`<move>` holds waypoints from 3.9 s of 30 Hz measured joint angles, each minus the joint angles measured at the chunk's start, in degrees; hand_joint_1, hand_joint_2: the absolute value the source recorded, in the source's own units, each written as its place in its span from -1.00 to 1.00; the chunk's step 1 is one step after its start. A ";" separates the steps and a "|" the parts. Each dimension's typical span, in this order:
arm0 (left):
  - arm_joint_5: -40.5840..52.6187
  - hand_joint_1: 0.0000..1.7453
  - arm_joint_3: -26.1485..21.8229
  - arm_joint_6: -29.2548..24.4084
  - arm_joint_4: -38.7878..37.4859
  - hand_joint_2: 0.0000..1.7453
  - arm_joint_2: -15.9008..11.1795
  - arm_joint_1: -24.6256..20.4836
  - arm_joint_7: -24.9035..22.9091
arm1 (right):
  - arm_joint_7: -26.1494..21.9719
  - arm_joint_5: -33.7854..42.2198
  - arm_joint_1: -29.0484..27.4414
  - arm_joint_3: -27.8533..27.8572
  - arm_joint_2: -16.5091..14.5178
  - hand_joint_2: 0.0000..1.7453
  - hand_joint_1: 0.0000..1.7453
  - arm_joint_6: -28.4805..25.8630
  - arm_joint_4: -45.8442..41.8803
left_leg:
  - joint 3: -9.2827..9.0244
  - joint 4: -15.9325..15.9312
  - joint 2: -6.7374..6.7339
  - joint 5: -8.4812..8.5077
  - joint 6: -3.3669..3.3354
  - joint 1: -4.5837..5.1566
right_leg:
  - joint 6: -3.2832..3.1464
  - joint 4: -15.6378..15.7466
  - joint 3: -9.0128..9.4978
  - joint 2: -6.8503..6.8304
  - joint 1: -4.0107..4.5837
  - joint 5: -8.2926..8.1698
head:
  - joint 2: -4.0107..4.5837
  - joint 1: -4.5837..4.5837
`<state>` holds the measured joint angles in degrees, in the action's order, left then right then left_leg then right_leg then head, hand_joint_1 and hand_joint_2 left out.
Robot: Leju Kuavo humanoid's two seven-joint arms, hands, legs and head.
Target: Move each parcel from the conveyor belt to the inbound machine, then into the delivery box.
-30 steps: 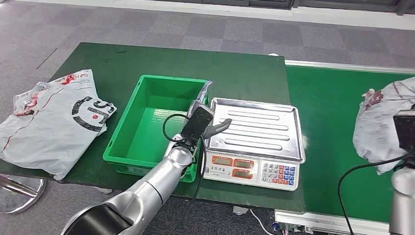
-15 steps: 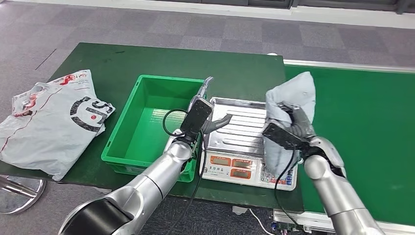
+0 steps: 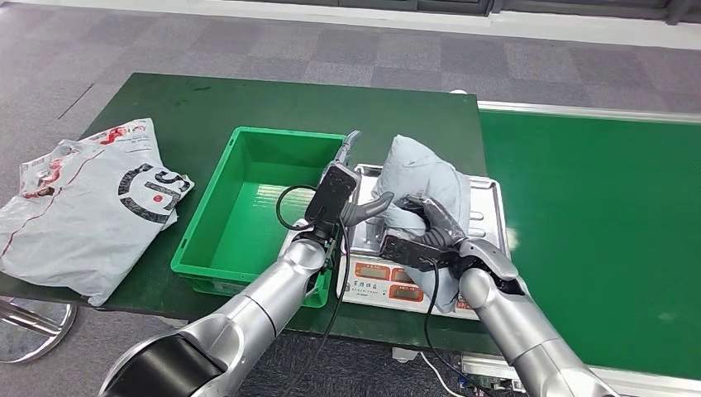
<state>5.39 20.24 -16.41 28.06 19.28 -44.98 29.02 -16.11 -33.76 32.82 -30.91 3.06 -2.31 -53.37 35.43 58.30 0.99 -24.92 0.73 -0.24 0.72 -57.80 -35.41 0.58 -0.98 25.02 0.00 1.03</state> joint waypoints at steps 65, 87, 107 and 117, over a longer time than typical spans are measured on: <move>-2.11 -1.00 5.51 -1.29 2.37 1.00 0.02 -0.40 2.39 | -15.80 19.94 -4.74 26.51 -3.68 1.00 -1.00 -30.71 -7.63 | -0.08 0.01 -0.03 -0.01 0.01 0.05 | -0.01 0.00 0.00 0.03 -0.04 -0.01 | 0.00 0.00; 30.99 -1.00 40.08 13.97 -6.74 1.00 -0.13 -5.88 -18.23 | -13.48 34.16 -8.50 36.63 4.66 1.00 -1.00 -17.46 -5.76 | -0.05 0.00 0.02 -0.12 -0.10 0.13 | 0.02 0.02 0.05 -0.06 -0.12 0.01 | 0.00 0.01; 32.57 1.00 41.20 13.81 -9.91 1.00 -0.35 -9.68 -19.42 | -14.85 40.34 -3.02 31.81 8.17 1.00 -1.00 -13.95 0.12 | -0.20 0.00 0.05 -0.08 -0.09 0.09 | 0.01 0.02 0.27 -0.09 -0.06 0.00 | 0.00 0.00; 32.27 1.00 40.36 11.79 -10.03 1.00 -0.38 -9.99 -19.38 | -14.83 40.34 -2.91 31.61 8.24 1.00 -1.00 -13.97 0.48 | -0.19 0.00 0.05 -0.08 -0.09 0.09 | 0.01 0.02 0.25 -0.09 -0.06 0.01 | 0.00 0.00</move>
<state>37.66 60.60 -4.62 18.03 18.90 -54.97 9.64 -30.94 6.58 29.91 0.70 11.30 -16.28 -52.89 35.24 58.30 1.04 -25.01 0.64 -0.15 0.73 -57.78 -35.16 0.48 -1.05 25.03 0.00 1.03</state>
